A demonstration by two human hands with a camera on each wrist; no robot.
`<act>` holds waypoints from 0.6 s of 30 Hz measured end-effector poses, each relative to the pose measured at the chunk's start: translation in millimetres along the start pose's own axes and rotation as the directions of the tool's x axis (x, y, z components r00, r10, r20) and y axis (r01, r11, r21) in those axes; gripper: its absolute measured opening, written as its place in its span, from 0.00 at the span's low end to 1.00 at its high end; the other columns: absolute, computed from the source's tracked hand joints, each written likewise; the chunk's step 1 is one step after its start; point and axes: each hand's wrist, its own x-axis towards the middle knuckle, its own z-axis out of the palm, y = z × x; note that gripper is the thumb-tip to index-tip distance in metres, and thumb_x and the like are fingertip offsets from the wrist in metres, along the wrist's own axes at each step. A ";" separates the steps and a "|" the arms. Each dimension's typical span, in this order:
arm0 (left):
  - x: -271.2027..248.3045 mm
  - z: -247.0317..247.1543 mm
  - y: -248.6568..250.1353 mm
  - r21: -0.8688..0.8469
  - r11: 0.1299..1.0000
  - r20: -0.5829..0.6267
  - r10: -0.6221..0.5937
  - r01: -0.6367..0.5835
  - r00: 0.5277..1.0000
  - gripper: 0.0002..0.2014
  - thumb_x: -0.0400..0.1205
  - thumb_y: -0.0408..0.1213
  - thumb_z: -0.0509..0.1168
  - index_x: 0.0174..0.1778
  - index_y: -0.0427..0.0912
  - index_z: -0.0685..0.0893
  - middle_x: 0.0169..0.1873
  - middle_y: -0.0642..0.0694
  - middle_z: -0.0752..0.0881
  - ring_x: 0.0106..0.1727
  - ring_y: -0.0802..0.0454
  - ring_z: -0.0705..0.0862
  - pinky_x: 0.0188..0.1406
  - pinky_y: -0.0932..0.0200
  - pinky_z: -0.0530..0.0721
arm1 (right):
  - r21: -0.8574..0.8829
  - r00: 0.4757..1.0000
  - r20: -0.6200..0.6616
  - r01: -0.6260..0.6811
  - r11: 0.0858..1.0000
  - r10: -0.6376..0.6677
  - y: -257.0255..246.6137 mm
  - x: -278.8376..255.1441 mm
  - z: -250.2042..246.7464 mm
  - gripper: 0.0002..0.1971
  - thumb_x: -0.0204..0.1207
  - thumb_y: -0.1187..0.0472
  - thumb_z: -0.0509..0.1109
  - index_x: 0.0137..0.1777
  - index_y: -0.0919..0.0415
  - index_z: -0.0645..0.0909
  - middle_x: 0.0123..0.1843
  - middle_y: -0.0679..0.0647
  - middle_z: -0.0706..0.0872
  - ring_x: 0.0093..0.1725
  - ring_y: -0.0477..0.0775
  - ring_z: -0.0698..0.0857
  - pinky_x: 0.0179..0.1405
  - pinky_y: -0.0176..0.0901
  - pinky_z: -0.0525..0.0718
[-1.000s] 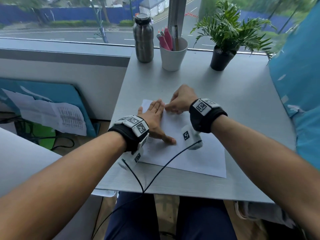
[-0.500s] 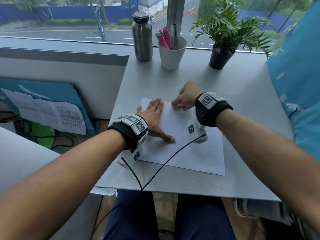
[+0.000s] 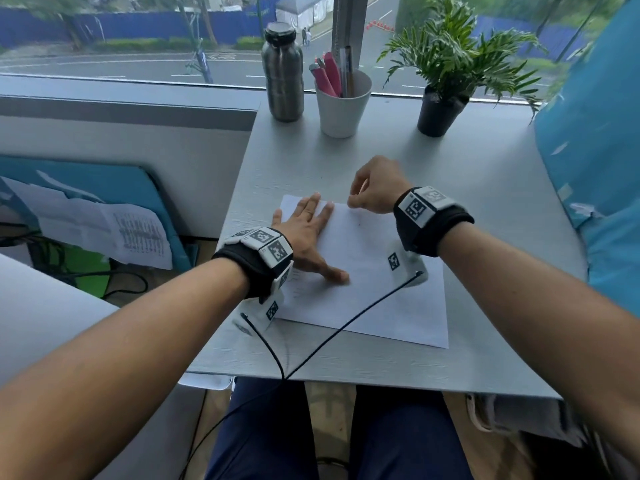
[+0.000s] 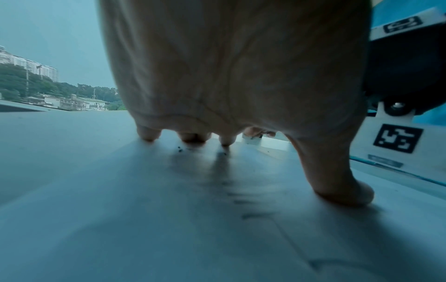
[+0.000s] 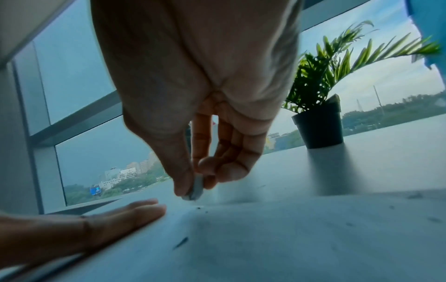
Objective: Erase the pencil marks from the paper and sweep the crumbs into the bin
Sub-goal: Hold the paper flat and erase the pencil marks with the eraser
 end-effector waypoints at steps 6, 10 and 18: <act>5.0 0.5 0.5 0.023 1.000 0.017 -0.009 0.008 1.000 0.72 0.55 0.82 0.67 0.82 0.54 0.28 0.81 0.51 0.25 0.82 0.52 0.27 0.77 0.36 0.31 | -0.061 0.975 0.038 0.220 0.974 -0.218 -11.7 -38.3 27.9 0.06 0.68 0.63 0.75 0.32 0.63 0.86 0.32 0.57 0.87 0.33 0.55 0.84 0.35 0.43 0.81; 4.7 0.5 -0.2 0.012 1.000 0.012 -0.011 0.011 1.000 0.72 0.55 0.81 0.68 0.83 0.55 0.28 0.81 0.52 0.25 0.82 0.53 0.27 0.77 0.36 0.32 | -0.049 0.973 0.116 0.208 0.977 -0.201 -7.8 -28.3 16.1 0.07 0.68 0.60 0.76 0.41 0.63 0.92 0.38 0.58 0.92 0.40 0.55 0.89 0.44 0.44 0.87; 6.0 1.9 0.2 0.022 1.000 -0.003 -0.009 0.009 1.000 0.72 0.55 0.81 0.68 0.83 0.54 0.30 0.81 0.52 0.26 0.82 0.53 0.27 0.77 0.36 0.32 | -0.072 0.955 0.153 0.266 0.961 -0.253 -17.7 -32.5 24.4 0.06 0.67 0.62 0.74 0.38 0.64 0.91 0.34 0.60 0.90 0.36 0.57 0.88 0.38 0.46 0.86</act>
